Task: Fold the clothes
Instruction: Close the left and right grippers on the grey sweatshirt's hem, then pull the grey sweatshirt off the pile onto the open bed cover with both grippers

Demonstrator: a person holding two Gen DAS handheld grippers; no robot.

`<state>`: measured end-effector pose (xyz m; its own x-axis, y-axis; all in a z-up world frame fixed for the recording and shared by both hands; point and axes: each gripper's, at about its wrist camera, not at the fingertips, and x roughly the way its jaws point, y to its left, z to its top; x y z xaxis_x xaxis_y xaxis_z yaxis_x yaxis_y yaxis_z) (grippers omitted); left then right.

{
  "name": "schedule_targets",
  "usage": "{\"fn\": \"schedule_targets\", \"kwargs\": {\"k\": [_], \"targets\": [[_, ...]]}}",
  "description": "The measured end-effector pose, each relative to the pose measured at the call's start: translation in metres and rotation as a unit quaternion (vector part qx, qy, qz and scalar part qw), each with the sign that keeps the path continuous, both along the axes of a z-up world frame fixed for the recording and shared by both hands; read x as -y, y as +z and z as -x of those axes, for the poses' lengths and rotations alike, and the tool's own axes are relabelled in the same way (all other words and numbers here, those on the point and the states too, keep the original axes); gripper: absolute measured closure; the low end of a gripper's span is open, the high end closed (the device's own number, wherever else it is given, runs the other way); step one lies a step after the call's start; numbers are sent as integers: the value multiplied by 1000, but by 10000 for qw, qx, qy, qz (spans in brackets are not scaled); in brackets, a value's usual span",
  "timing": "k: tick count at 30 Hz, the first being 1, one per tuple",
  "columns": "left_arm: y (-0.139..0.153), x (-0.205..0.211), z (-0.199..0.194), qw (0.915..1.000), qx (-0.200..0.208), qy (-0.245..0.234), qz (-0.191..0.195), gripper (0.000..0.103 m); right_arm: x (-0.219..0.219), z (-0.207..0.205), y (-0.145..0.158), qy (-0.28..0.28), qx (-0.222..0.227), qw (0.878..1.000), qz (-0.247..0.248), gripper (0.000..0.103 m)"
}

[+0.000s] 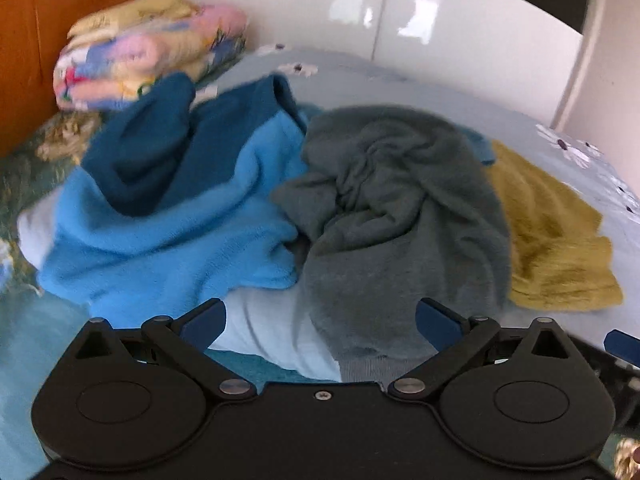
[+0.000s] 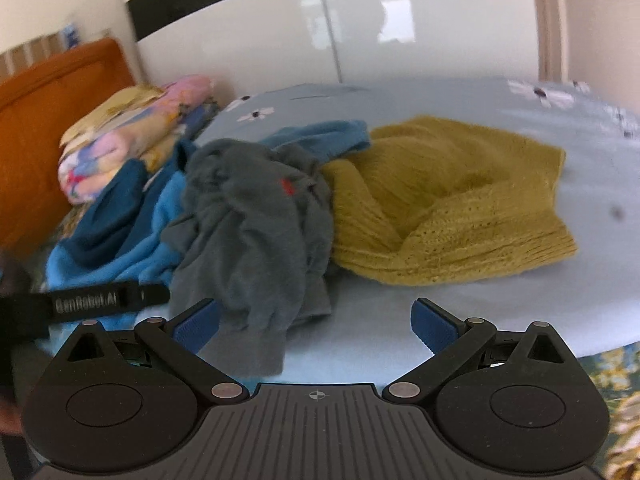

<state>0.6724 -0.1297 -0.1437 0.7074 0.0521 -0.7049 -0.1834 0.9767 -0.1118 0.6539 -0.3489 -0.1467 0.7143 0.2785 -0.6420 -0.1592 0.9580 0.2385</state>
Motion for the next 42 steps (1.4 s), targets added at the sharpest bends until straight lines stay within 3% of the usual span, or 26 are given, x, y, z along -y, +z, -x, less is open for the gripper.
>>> {"fn": "schedule_targets", "kwargs": {"k": [6,14,19,23,26,32,36,40,42], "targets": [[-27,0,-22,9993,-209,-28,295,13,10,-44,-17,-195,4,9987,-477,5],[-51,-5,-27,9935,-400,-236,1038,28,-5,-86,-20,160,80,9957,-906,25],[-49,-9,-17,9926,-287,-352,1128,29,0,-97,-14,189,285,9947,-965,25],[-50,-12,-16,9884,-309,-346,1445,35,25,-105,-18,-284,300,9903,-1329,25],[-49,-8,-12,9882,-255,-426,1446,36,26,-120,-28,-273,-41,9911,-1306,40],[-52,-3,-11,9845,-291,-449,1668,34,7,-138,-50,73,-389,9894,-1395,47],[-54,-3,-17,9841,-226,-551,1672,35,3,-143,-54,113,-474,9870,-1529,64],[-55,-10,-16,9806,-259,-521,1872,47,3,-147,-58,36,-635,9829,-1729,68],[-54,-13,-17,9796,-275,-493,1926,52,2,-147,-58,15,-653,9821,-1767,75]]}}
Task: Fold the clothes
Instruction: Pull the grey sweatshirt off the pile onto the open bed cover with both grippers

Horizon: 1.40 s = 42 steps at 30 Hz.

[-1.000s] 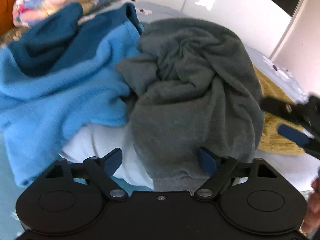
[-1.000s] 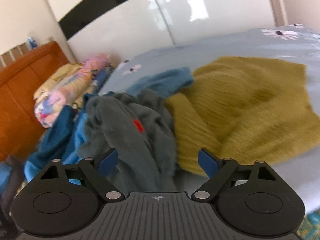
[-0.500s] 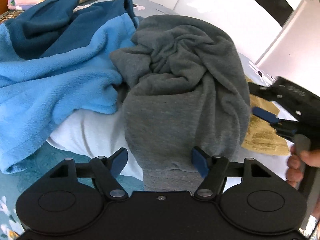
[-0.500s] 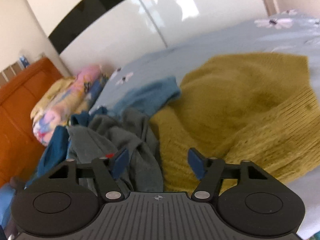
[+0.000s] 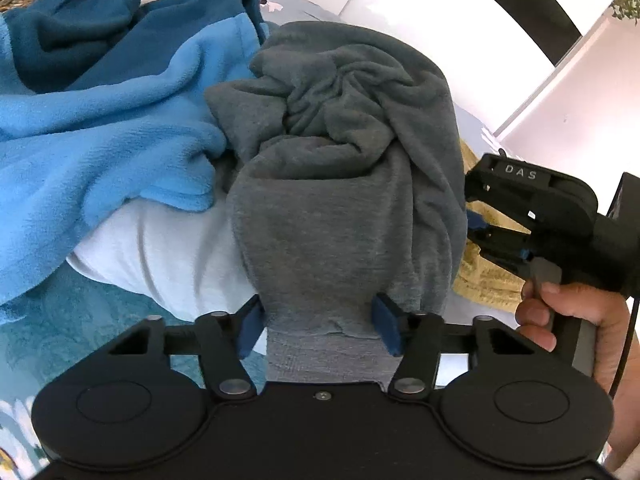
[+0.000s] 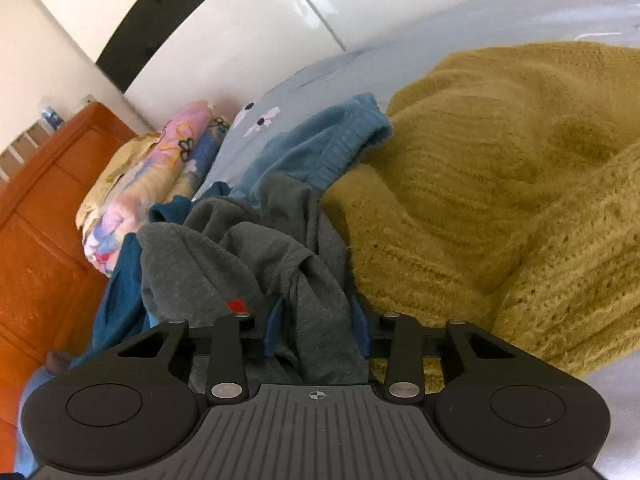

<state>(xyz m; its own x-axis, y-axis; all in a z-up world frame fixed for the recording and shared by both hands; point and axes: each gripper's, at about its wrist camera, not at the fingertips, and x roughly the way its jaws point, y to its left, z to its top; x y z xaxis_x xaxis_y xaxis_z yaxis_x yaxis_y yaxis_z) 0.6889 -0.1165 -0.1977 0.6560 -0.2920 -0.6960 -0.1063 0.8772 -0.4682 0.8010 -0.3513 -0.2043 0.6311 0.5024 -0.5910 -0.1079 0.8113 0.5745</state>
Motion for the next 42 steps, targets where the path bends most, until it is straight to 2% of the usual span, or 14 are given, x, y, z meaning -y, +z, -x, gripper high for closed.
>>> {"fn": "schedule_targets", "kwargs": {"k": [3,4,8,15,24,35,42], "targets": [[2,-5,1,9999,-86,86,109,66,-5,2,4,46,12,9999,90,83],[3,-7,1,9998,-94,112,122,76,-6,4,6,30,5,10000,78,85],[10,-12,4,9997,-84,111,178,86,-6,10,15,41,5,10000,90,89],[43,-16,25,9994,216,-119,-221,88,-6,38,41,100,243,9997,-8,91],[87,-25,92,9985,344,-284,-328,88,5,107,81,122,241,9993,-272,91],[150,-46,223,9973,434,-465,-374,89,10,244,127,-9,-86,9997,-236,91],[165,-54,298,9949,471,-749,-479,89,8,343,143,-231,-224,9995,-80,91]]}}
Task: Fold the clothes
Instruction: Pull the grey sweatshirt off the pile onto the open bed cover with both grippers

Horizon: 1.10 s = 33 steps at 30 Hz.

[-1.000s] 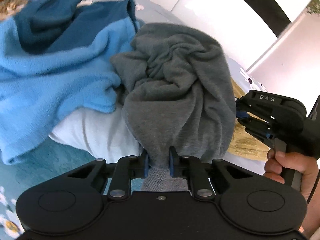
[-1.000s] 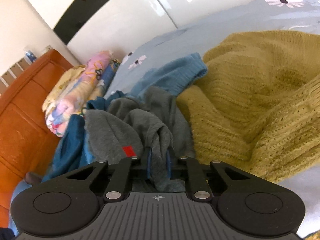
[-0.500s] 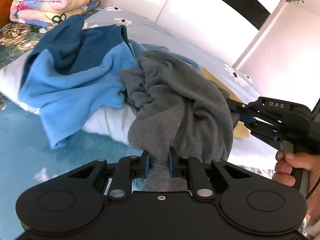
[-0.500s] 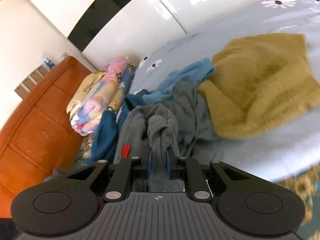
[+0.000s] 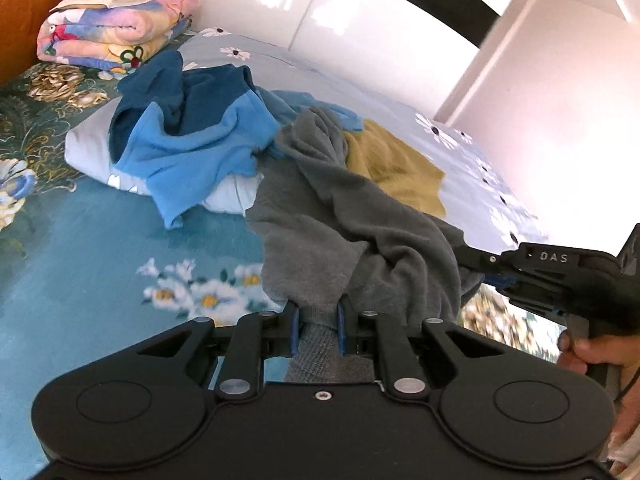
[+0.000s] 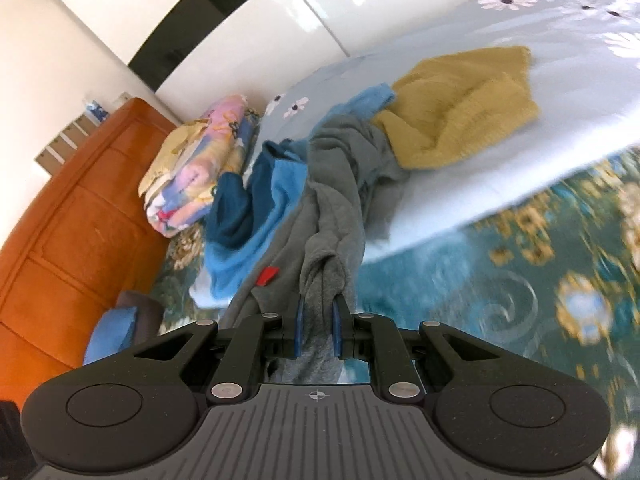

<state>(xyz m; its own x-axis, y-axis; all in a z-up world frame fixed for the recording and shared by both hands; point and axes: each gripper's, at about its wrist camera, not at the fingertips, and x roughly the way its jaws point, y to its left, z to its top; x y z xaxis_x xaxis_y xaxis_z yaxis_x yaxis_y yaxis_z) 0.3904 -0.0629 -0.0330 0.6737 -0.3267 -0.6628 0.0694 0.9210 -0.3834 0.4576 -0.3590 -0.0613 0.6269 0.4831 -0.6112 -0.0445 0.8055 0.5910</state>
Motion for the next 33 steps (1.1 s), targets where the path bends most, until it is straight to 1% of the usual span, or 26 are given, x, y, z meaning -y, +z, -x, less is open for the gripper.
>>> {"fn": "schedule_targets", "kwargs": {"k": [7,13,16,18,20,25,29,31,33], "targets": [[-8,-16,83,9998,-134,-169,10,89,-13,88,-1,-50,-290,9993,249,91],[-27,-47,142,9992,-382,-123,4,89,-40,154,-11,109,-610,9974,354,92],[-36,-67,164,9988,-461,-128,-130,88,-60,174,-20,243,-772,9960,373,92],[-43,-82,169,9981,-576,-93,-187,88,-75,181,-26,379,-872,9946,420,92],[-53,-96,166,9973,-699,-71,-204,88,-93,182,-34,533,-958,9925,539,92],[-80,-125,154,9950,-981,39,-157,87,-125,177,-54,702,-1110,9891,663,92],[-103,-137,147,9930,-1178,-81,-92,84,-143,167,-68,820,-1248,9835,1020,89],[-108,-140,149,9933,-1123,-164,-212,83,-144,167,-70,816,-1228,9832,1072,85],[-110,-143,154,9939,-1036,-220,-312,83,-142,170,-65,789,-1081,9843,1153,67]]}}
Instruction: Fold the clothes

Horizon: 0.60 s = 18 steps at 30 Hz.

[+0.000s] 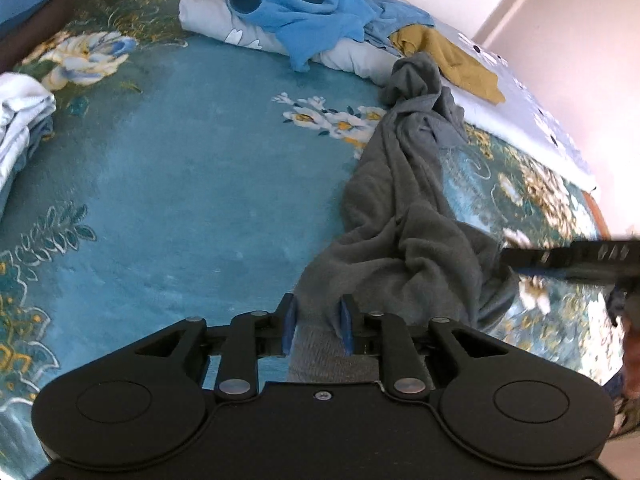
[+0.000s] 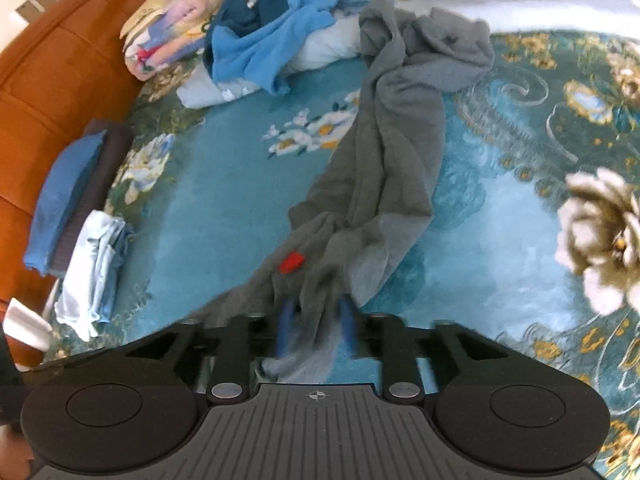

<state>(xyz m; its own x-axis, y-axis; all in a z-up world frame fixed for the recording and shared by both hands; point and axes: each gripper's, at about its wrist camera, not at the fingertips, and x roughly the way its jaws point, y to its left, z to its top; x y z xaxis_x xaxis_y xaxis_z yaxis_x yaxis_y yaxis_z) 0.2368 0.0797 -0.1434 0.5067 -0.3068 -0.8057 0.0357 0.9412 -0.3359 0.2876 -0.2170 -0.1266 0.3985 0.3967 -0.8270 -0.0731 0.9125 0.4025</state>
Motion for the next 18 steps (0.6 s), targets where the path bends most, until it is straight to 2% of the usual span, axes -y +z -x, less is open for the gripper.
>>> {"fn": "schedule_targets", "kwargs": {"k": [2,4,7,9,11,15,18], "targets": [[0,-7,6,9999,69,85,91,74,6,2,6,38,225,9997,28,56],[2,-12,9,9996,94,242,90,65,16,1,11,-23,319,9995,62,56],[9,-14,14,9986,143,505,-28,63,38,-8,13,-288,355,9989,129,52],[12,-5,16,9984,165,547,-2,58,53,-20,9,-504,331,9981,154,52],[11,11,16,9990,202,387,-57,52,65,-34,2,-643,304,9974,145,52],[0,56,8,9998,191,39,-65,51,74,-70,-21,-679,219,9972,211,52],[-14,89,-1,9997,130,-134,-142,51,69,-99,-41,-478,135,9985,213,52]]}}
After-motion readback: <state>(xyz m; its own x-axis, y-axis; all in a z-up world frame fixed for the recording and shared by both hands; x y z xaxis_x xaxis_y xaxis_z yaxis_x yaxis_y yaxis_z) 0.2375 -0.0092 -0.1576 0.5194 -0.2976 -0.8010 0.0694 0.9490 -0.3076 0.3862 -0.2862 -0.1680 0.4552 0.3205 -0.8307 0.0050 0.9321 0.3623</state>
